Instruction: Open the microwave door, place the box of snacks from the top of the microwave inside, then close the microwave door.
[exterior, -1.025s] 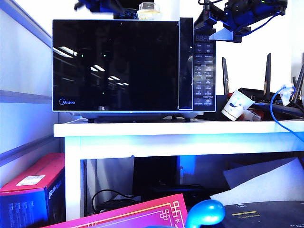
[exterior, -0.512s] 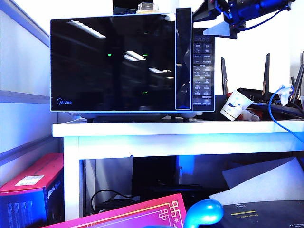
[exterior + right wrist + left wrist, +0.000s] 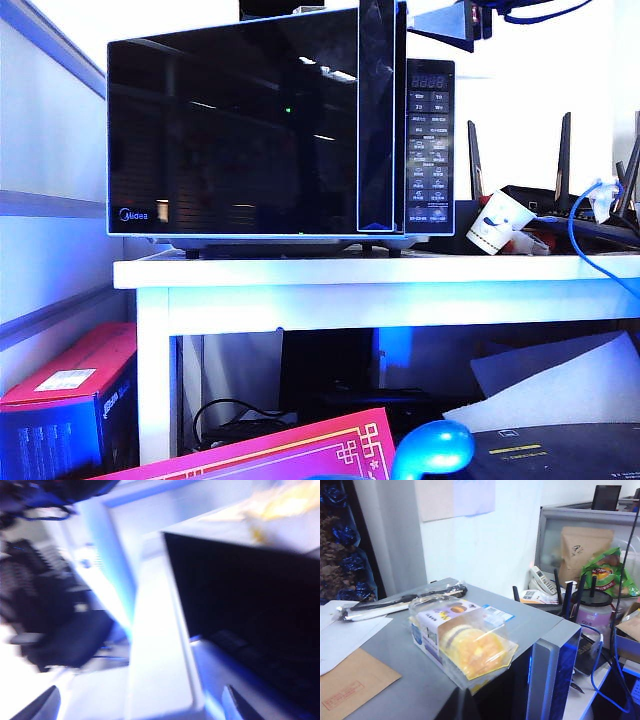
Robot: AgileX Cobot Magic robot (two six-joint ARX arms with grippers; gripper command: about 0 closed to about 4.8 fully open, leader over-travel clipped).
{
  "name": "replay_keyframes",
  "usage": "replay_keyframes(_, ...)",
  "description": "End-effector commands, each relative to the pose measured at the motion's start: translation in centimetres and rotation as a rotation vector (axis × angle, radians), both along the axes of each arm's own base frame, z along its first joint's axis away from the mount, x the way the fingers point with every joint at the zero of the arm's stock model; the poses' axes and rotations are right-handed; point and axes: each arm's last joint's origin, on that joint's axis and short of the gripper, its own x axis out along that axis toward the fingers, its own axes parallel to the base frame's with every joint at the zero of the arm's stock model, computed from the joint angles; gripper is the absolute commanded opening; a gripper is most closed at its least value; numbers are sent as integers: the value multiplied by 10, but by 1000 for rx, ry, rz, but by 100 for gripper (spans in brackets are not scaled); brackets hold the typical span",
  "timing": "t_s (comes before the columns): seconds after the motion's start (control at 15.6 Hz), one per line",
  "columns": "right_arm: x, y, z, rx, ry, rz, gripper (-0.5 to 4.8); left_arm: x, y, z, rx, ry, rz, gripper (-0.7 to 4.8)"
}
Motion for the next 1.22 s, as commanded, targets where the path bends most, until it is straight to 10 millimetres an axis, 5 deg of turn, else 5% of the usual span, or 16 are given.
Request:
replay_keyframes(0.06,-4,0,4,19,38,95,422,-2,0,2,-2,4,-2,-6)
replay_keyframes(0.64,-10,5,5,39,165,283,421,-2,0,-6,22,85,-2,-6)
replay_keyframes(1.22,-19,36,5,34,213,411,417,-3,0,-14,49,160,-33,-6)
